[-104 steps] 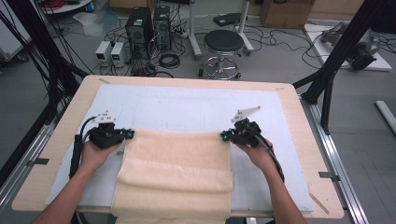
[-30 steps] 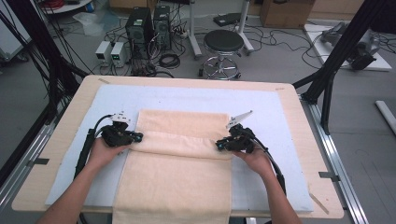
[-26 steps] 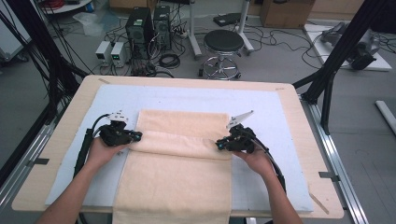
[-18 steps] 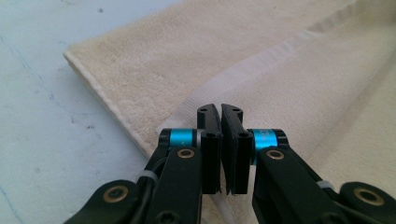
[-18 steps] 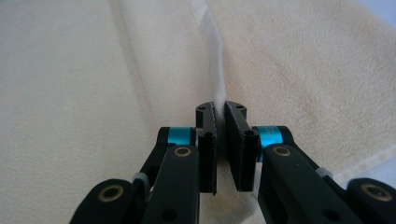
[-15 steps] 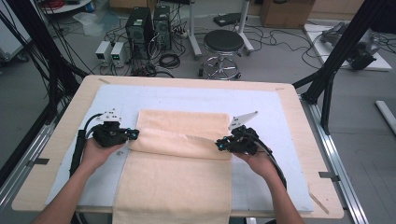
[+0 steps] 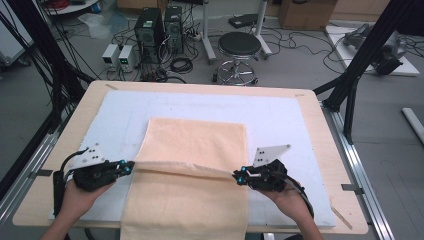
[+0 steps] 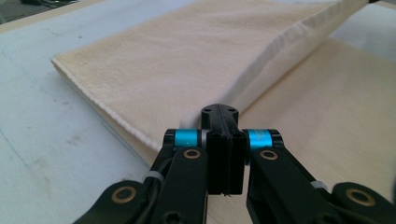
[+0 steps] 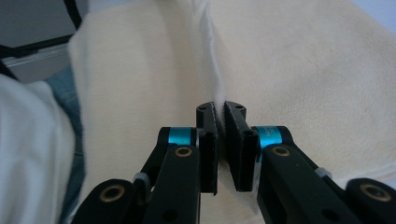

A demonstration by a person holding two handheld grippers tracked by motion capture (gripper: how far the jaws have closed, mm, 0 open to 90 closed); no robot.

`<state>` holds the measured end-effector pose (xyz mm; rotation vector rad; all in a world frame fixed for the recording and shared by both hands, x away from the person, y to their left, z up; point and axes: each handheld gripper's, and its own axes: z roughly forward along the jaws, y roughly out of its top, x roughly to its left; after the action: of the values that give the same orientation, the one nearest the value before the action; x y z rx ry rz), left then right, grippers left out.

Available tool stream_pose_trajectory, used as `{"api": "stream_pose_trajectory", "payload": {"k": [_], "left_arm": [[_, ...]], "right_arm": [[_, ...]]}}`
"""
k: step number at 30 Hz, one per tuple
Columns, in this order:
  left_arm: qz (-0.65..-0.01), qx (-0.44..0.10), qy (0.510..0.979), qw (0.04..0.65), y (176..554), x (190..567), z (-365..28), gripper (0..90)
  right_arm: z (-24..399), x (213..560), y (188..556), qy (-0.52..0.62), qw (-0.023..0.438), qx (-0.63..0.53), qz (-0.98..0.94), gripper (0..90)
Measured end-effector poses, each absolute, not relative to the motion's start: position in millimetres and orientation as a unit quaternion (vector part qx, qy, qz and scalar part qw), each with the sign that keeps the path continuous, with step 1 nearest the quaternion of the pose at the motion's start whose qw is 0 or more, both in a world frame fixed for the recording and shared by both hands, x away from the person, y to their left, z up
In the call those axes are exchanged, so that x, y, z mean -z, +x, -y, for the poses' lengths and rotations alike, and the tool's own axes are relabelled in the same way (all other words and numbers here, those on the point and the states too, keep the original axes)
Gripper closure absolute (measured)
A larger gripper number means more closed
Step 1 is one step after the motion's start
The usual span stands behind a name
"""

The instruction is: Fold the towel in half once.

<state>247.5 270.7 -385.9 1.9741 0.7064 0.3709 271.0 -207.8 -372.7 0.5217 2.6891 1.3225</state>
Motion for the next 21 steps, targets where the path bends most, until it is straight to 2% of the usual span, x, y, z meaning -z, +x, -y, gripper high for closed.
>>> {"api": "stream_pose_trajectory", "payload": {"k": [3, 6, 8, 9, 10, 15, 18, 21], "left_arm": [[-0.281, -0.155, 0.822, 0.471, 229, 388, -275, 89.7], [-0.281, -0.137, 0.834, 0.455, 231, 396, -275, 89.0], [-0.284, -0.130, 0.836, 0.451, 236, 401, -273, 81.8], [-0.285, -0.126, 0.838, 0.449, 240, 404, -271, 77.2], [-0.284, -0.122, 0.840, 0.446, 244, 406, -270, 73.4], [-0.266, -0.106, 0.853, 0.437, 264, 420, -259, 66.0], [-0.245, -0.078, 0.867, 0.426, 271, 429, -251, 63.2], [-0.231, -0.075, 0.881, 0.406, 273, 438, -245, 62.0]], "right_arm": [[207, 370, 253, 0.161, 0.046, -0.439, -0.883, 83.9], [203, 376, 248, 0.148, 0.046, -0.414, -0.897, 82.6], [203, 383, 252, 0.153, 0.023, -0.411, -0.898, 68.2], [203, 385, 254, 0.167, 0.008, -0.412, -0.896, 65.6], [203, 387, 258, 0.168, 0.003, -0.412, -0.896, 65.2], [201, 392, 273, 0.178, 0.027, -0.402, -0.898, 62.1], [199, 402, 280, 0.174, 0.020, -0.393, -0.903, 60.5], [198, 415, 284, 0.180, 0.012, -0.378, -0.908, 59.3]]}}
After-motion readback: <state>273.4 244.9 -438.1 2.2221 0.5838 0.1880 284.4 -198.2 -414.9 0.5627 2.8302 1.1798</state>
